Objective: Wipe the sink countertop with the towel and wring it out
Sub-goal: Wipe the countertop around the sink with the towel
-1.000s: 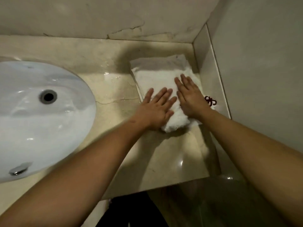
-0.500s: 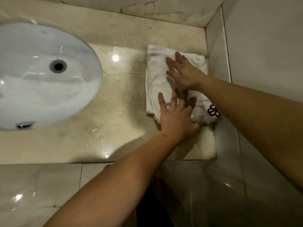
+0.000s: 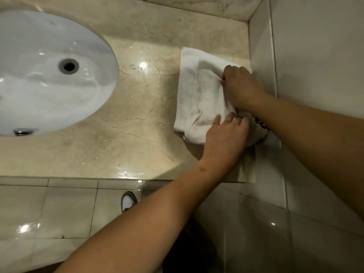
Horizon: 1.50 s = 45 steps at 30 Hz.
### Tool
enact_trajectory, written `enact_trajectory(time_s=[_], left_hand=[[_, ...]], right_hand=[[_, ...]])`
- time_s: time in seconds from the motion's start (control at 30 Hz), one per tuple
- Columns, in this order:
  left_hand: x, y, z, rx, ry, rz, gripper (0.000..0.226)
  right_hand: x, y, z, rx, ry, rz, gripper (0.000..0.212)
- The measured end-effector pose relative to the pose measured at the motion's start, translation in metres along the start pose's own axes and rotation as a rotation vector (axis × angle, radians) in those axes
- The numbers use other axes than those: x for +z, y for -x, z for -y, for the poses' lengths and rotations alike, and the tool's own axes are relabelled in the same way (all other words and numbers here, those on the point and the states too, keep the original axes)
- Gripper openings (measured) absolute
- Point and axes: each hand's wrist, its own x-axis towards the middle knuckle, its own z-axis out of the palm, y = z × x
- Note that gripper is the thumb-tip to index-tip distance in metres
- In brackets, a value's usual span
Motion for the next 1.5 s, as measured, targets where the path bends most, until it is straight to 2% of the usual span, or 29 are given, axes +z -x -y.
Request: enact_trajectory(time_s=[0.17,0.23,0.3,0.37,0.43,0.53,0.87,0.93,1.0,1.07,1.13,1.27,1.5], left_hand=[[0.029,0.047,0.011,0.112,-0.022,0.012,0.038],[0.034,0.056,0.011,0.054,-0.04,-0.028,0.047],[0.036,0.049,0.008,-0.076,-0.07,-0.076,0.057],[0.039,0.041,0.005,-0.192,-0.11,-0.09,0.063],[0.047,0.042,0.005,-0.216,-0.13,-0.094,0.059],[0.054,0.055,0.011,-0.19,-0.147,-0.116,0.058],[0.006,0.1,0.087,-0.034,-0.314,0.003,0.052],[-0.002,0.101,0.079,-0.122,-0.263,0.019,0.054],[-0.002,0.09,0.052,-0.298,-0.172,0.005,0.06],[0.004,0.076,0.03,-0.491,-0.122,-0.067,0.068],[0.012,0.063,0.025,-0.599,-0.158,-0.105,0.078],[0.028,0.066,0.038,-0.627,-0.244,-0.095,0.083],[0.007,0.083,0.078,-0.601,-0.278,-0.106,0.088]], right_hand=[[0.017,0.037,0.001,0.023,-0.108,0.006,0.029],[0.017,0.04,-0.001,0.007,-0.109,-0.052,0.045],[0.016,0.033,-0.003,-0.03,-0.16,-0.088,0.059],[0.017,0.019,0.0,-0.113,-0.205,0.02,0.064],[0.021,0.008,0.004,-0.217,-0.157,0.151,0.066],[0.031,0.009,0.01,-0.284,-0.102,0.132,0.07],[0.048,0.029,0.049,-0.087,-0.155,-0.013,0.073],[0.046,0.029,0.055,-0.074,-0.187,-0.009,0.073],[0.043,0.028,0.05,-0.08,-0.216,0.012,0.072],[0.042,0.027,0.042,-0.084,-0.207,0.02,0.072],[0.045,0.025,0.037,-0.113,-0.169,0.019,0.072],[0.051,0.021,0.043,-0.145,-0.123,-0.022,0.069],[0.051,0.009,0.082,-0.177,-0.113,-0.022,0.07]])
